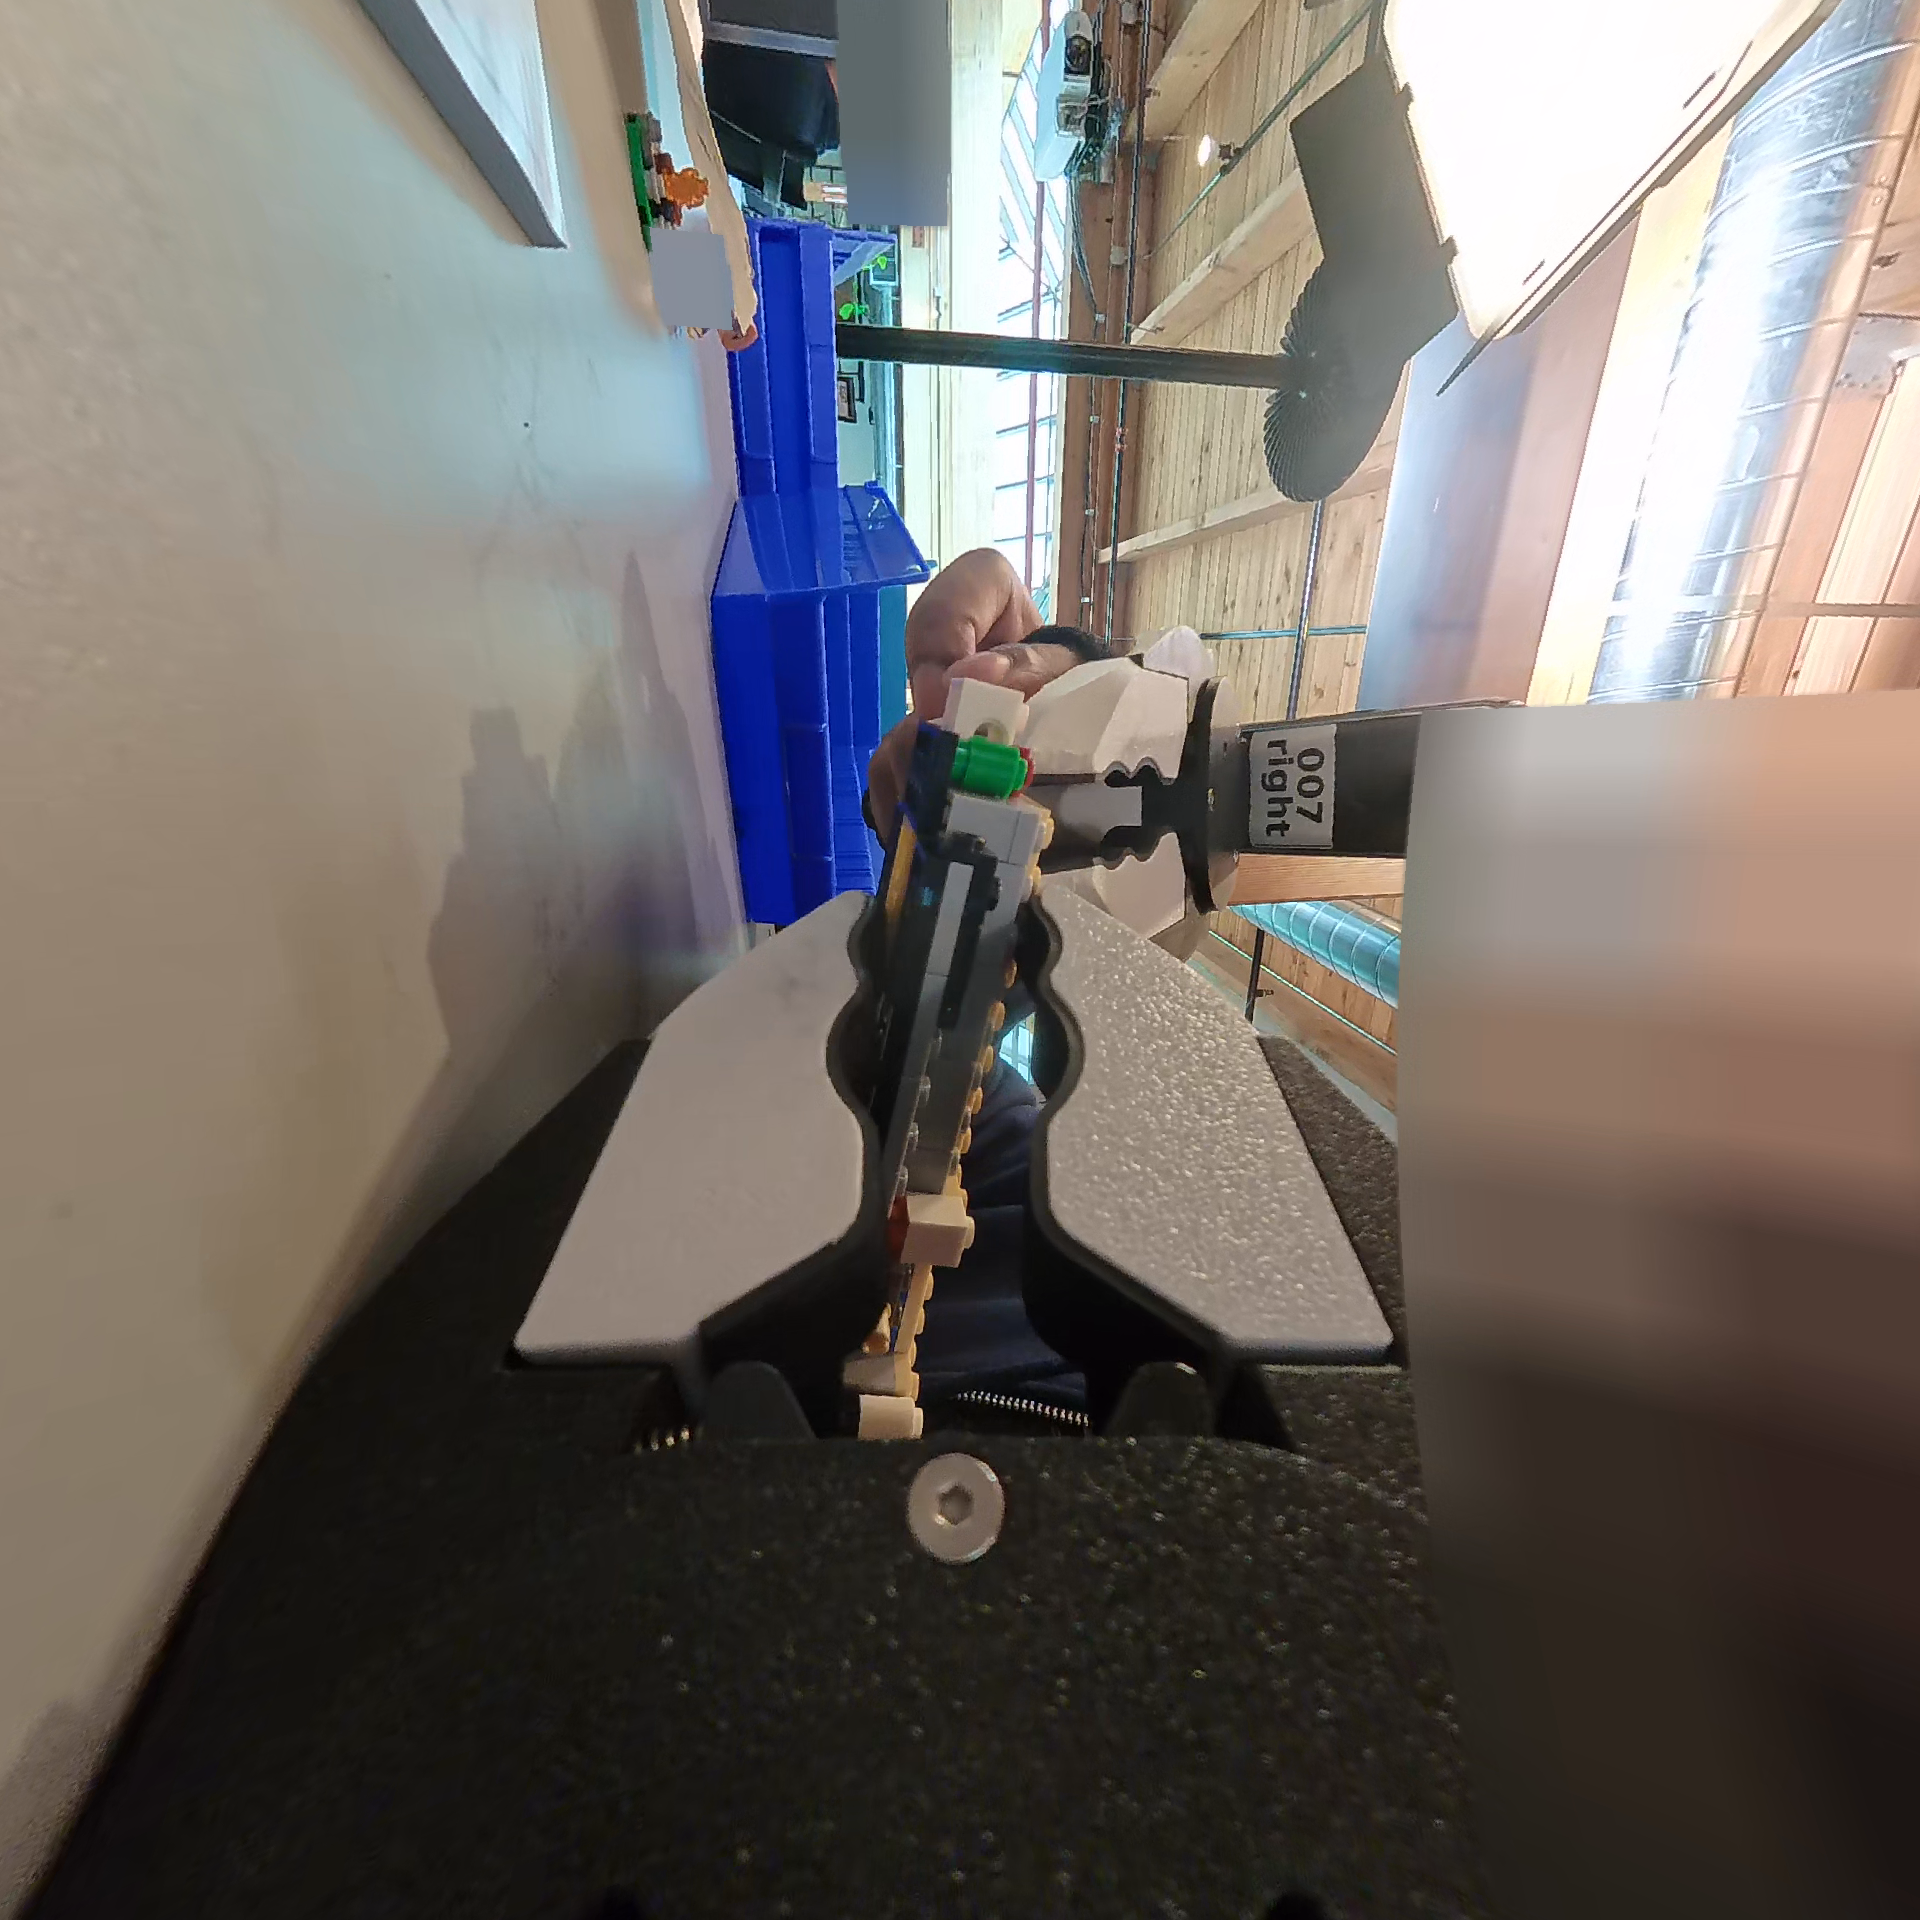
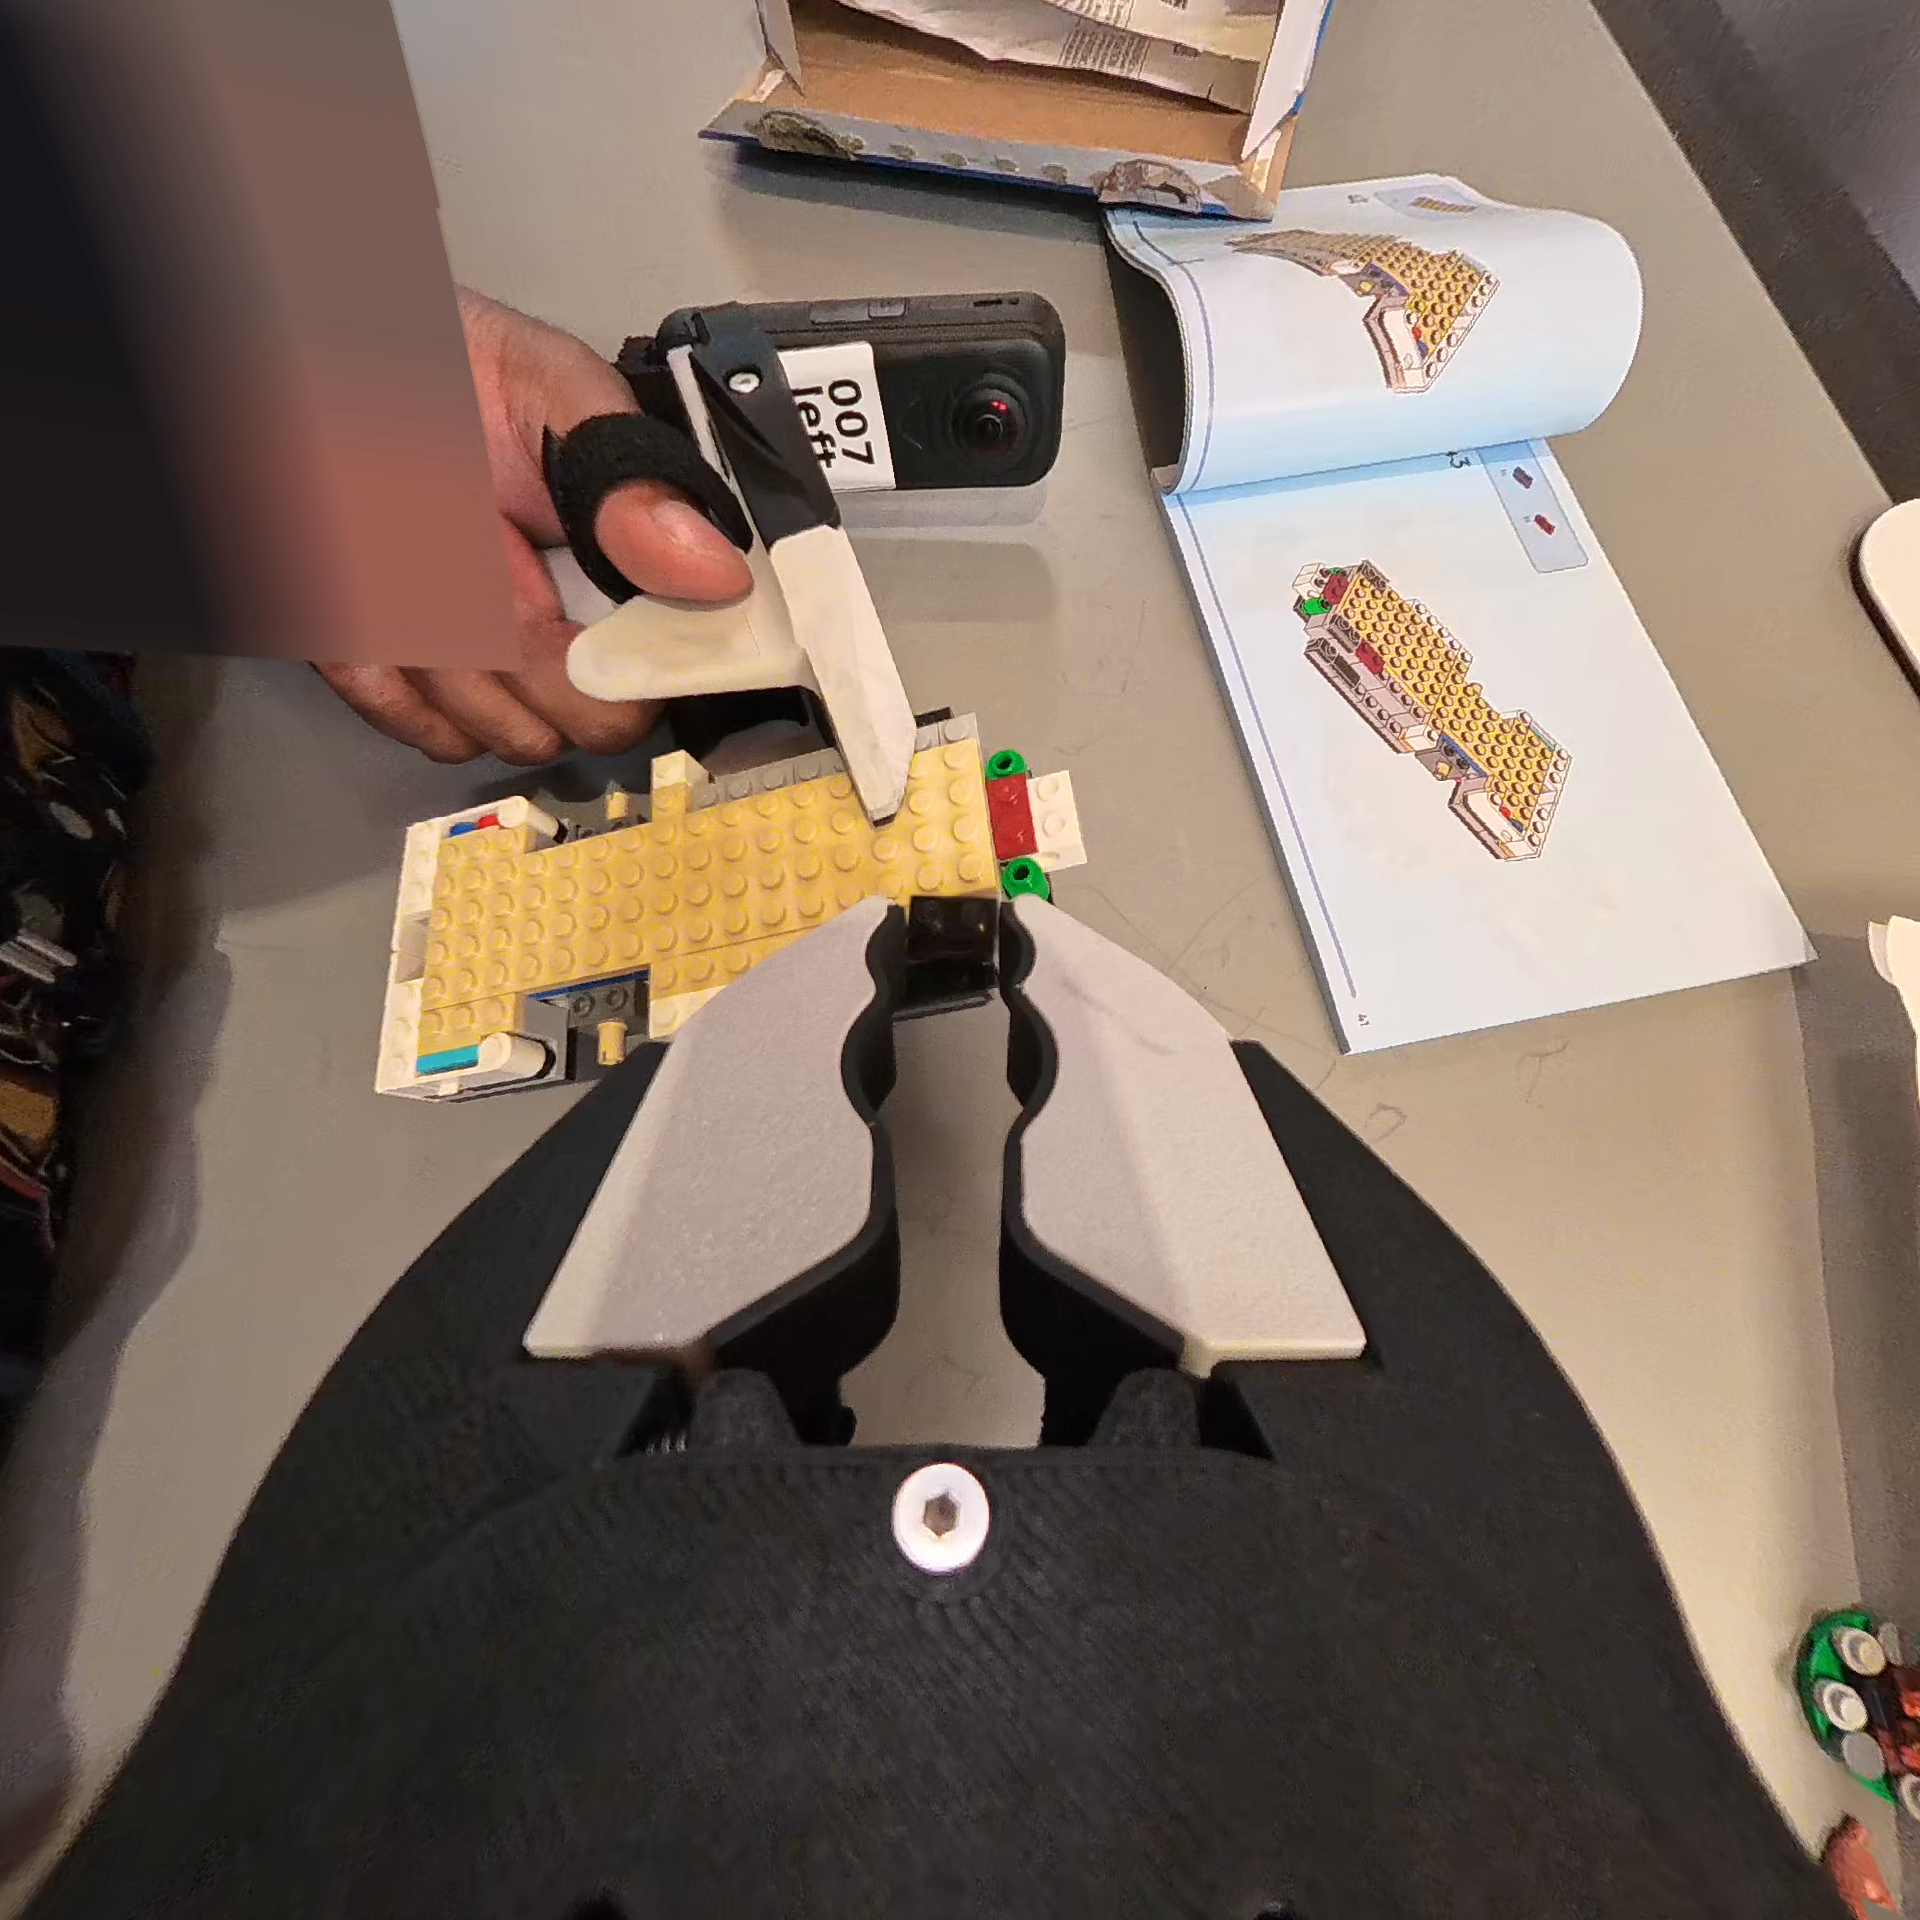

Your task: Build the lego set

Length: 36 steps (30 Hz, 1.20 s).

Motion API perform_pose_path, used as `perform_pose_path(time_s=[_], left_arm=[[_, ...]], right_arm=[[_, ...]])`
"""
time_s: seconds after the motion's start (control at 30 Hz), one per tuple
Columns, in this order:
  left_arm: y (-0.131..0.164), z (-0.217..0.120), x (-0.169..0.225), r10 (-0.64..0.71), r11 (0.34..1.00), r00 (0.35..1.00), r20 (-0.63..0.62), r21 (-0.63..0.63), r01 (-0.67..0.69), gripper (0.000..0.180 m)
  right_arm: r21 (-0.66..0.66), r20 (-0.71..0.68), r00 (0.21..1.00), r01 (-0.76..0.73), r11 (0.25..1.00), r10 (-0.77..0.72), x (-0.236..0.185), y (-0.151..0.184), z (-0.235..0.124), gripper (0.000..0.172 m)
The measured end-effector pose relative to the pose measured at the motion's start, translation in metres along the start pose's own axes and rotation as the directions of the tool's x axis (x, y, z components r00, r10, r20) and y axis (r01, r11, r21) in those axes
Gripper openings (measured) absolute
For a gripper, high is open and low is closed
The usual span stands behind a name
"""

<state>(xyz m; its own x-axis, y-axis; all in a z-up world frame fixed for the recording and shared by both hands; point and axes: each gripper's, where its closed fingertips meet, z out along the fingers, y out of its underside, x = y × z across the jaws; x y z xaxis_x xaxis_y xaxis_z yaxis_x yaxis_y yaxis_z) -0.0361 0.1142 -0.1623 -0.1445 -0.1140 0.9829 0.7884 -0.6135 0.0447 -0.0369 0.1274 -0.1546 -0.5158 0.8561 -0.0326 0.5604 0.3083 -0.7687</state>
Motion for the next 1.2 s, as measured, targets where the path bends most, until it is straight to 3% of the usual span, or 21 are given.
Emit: perform_pose_path(time_s=[0.03,0.47,0.63,0.83,0.97,1.2], left_arm=[[0.000,0.000,0.000,0.000,1.000,1.000,0.000,0.000,0.000,0.025],[-0.004,-0.002,-0.003,0.020,1.000,0.999,0.028,0.017,-0.020,0.025],[-0.009,-0.005,-0.004,0.054,0.998,0.997,0.057,0.026,-0.056,0.024],[-0.009,-0.005,-0.005,0.066,0.997,0.996,0.062,0.021,-0.068,0.025],[-0.008,-0.004,-0.006,0.072,0.997,0.995,0.065,0.013,-0.073,0.025],[-0.008,-0.004,-0.005,0.082,0.997,0.994,0.068,0.010,-0.083,0.025]], right_arm=[[0.000,0.000,1.000,0.001,1.000,-0.001,0.000,0.000,0.000,0.017],[0.011,-0.055,0.997,-0.044,0.999,0.044,0.009,0.011,-0.007,0.021],[0.032,-0.213,0.962,-0.168,0.985,0.171,0.021,0.046,-0.028,0.022],[0.027,-0.451,0.842,-0.320,0.947,0.297,0.018,0.102,-0.055,0.022],[-0.014,-0.469,0.819,-0.381,0.925,0.330,0.004,0.121,-0.045,0.023],[-0.093,-0.439,0.857,-0.344,0.934,0.272,0.006,0.120,-0.028,0.019]])
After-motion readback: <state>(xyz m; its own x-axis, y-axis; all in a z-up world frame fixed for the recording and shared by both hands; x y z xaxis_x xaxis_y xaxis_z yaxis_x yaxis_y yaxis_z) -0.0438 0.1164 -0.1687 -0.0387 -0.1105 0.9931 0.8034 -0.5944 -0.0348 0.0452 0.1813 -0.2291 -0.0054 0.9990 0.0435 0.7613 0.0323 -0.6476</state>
